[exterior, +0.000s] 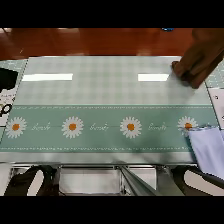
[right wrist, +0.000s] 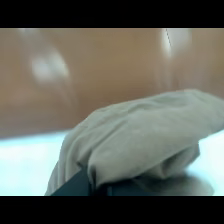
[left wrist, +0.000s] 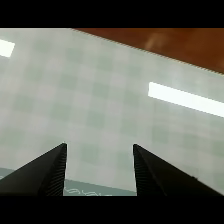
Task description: Fold the shirts.
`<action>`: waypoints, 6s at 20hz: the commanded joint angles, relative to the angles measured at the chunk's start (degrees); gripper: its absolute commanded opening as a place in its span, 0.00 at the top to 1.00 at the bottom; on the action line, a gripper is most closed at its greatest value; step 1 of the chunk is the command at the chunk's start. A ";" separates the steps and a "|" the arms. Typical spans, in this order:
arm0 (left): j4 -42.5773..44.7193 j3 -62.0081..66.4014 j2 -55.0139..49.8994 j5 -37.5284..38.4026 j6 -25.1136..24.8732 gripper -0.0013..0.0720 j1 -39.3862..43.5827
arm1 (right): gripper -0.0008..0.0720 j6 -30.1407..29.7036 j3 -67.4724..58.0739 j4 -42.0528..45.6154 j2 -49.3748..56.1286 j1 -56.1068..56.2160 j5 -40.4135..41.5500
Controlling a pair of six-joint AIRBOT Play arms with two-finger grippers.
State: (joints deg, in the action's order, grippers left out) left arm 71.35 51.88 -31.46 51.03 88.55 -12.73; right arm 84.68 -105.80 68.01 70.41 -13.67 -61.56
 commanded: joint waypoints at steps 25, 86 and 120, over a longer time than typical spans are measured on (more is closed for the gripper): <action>2.95 -5.38 -1.75 11.78 -0.59 0.29 10.25 | 0.60 11.52 0.39 -10.05 32.54 61.48 7.98; -25.38 -1.22 -36.37 15.08 -20.22 0.96 -4.15 | 0.95 -3.23 51.06 -20.72 0.26 25.92 5.11; -13.86 -19.67 0.57 9.53 -8.37 0.96 4.07 | 0.95 9.46 27.15 24.72 -20.11 18.60 -10.45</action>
State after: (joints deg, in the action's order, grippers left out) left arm 59.79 43.83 -26.00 69.87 80.38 -9.08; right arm 93.08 -86.80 92.71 43.48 4.97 -79.31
